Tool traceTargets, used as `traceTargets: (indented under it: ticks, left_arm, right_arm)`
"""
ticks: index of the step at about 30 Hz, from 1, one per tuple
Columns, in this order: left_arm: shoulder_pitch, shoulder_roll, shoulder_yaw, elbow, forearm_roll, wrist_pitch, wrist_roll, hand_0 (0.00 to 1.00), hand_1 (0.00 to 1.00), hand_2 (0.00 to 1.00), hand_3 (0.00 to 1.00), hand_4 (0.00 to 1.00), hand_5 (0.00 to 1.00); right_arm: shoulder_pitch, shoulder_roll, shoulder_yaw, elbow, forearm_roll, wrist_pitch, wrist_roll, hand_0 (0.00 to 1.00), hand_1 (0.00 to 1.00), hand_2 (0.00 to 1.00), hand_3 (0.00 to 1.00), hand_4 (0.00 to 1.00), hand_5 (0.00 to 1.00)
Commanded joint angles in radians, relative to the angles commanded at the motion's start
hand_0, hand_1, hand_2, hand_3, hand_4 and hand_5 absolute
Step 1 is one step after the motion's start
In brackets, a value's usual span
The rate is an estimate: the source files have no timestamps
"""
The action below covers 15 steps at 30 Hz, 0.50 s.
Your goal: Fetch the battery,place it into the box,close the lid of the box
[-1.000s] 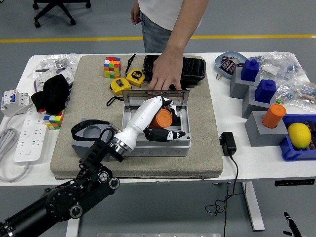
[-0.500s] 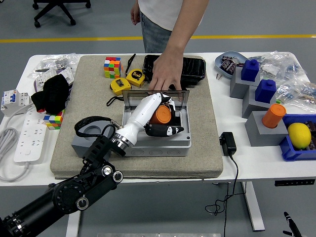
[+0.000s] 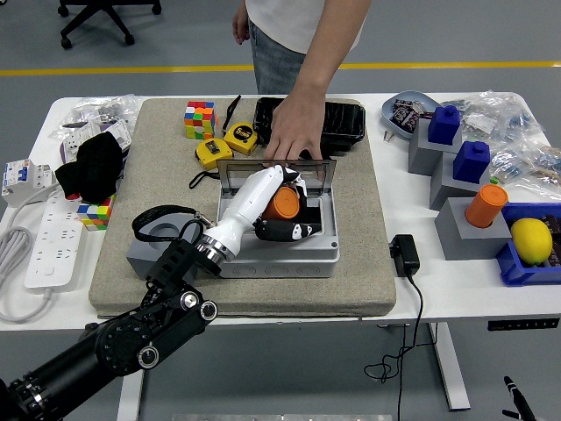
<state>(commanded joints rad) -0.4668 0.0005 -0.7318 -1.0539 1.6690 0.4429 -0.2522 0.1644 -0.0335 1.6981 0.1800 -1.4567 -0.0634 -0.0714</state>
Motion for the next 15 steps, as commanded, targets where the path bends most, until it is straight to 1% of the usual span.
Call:
traceTargets:
  ticks: [2,3,8,9,14,15]
  left_arm:
    - [-0.001,0.0,-0.002,0.003,0.003,-0.001,0.0,0.026,0.002,0.008,0.002,0.968,0.002]
    - [-0.002,0.0,-0.002,0.005,0.005,-0.001,0.001,0.027,0.002,0.009,0.002,0.979,0.023]
    - [-0.006,0.001,-0.008,0.022,0.01,-0.001,0.0,0.027,0.002,0.009,0.002,0.979,0.023]
    - [-0.006,0.002,-0.01,0.023,0.011,-0.001,0.0,0.042,0.002,0.011,0.002,0.994,0.057]
    - [-0.005,0.002,-0.018,0.021,0.025,0.003,-0.001,0.042,0.002,0.011,0.002,0.994,0.057]
    - [-0.005,0.002,-0.019,0.02,0.028,0.003,-0.003,0.052,0.002,0.028,0.021,0.998,0.118]
  right_arm:
    - [0.0,-0.001,-0.001,0.0,0.001,0.0,0.0,0.862,0.748,0.75,0.805,0.998,0.998]
    - [0.0,-0.001,0.0,0.0,-0.001,0.0,-0.001,0.862,0.748,0.75,0.806,0.998,0.998]
    - [0.0,-0.002,-0.001,0.0,0.001,0.0,-0.001,0.862,0.748,0.75,0.806,0.998,0.998]
    - [-0.001,-0.002,-0.002,0.0,0.002,0.0,-0.001,0.861,0.749,0.75,0.806,0.998,0.998]
    - [-0.004,-0.002,-0.003,0.0,0.001,0.0,-0.002,0.861,0.749,0.75,0.806,0.998,0.998]
    - [-0.004,-0.001,-0.003,0.0,0.002,0.0,-0.002,0.86,0.748,0.749,0.806,0.998,0.998]
